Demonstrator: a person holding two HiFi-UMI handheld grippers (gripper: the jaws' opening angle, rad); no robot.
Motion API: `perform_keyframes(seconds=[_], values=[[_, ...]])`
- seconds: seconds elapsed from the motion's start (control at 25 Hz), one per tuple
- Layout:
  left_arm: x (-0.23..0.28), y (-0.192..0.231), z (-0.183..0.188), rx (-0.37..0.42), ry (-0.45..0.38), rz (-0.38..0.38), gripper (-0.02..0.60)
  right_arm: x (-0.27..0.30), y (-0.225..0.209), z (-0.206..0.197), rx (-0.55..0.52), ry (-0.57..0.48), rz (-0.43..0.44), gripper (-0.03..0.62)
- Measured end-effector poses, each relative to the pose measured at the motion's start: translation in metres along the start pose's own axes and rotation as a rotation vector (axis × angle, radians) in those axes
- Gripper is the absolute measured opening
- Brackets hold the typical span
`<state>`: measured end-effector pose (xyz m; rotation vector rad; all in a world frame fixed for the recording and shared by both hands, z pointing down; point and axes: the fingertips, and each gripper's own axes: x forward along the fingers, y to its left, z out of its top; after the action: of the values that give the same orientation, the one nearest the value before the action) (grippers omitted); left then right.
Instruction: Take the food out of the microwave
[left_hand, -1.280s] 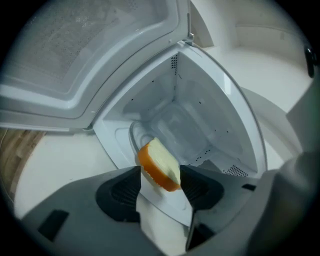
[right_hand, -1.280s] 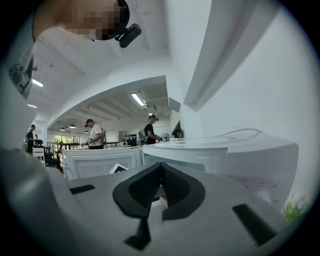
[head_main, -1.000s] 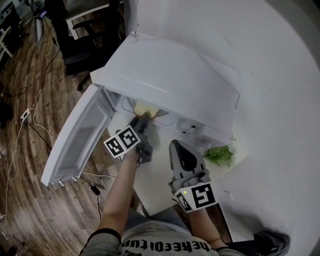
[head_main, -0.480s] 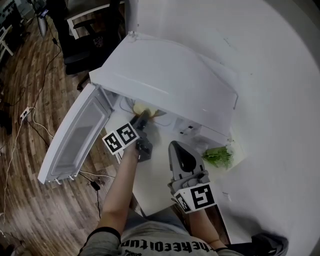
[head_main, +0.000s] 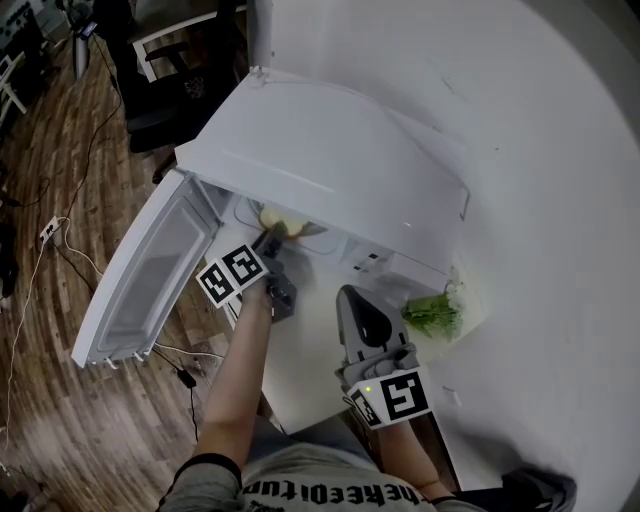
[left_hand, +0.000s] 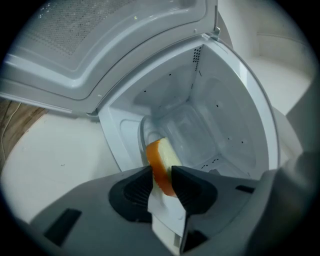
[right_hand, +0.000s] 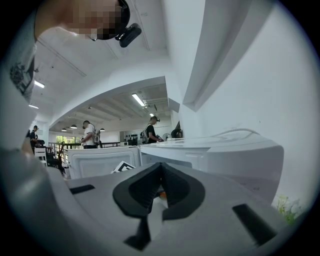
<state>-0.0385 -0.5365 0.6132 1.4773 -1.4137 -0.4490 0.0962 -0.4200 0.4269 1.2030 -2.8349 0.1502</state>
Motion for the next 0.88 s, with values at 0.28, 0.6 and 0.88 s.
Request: perform_keyframes(seconds=[0.28, 0.6, 0.88], values=[[-0.014, -0.007, 0.004, 0.005, -0.029, -0.034, 0.075, 0.001, -0.001, 0.002, 0.003, -0.009, 0.002, 0.006], [-0.048, -0.005, 0.002, 0.112, -0.013, -0.039, 0.074, 0.002, 0.010, 0.007, 0.005, -0.027, 0.011, 0.006], [-0.082, -0.009, 0.002, 0.247, -0.007, -0.034, 0.074, -0.007, 0.029, 0.017, -0.001, -0.051, -0.002, 0.006]])
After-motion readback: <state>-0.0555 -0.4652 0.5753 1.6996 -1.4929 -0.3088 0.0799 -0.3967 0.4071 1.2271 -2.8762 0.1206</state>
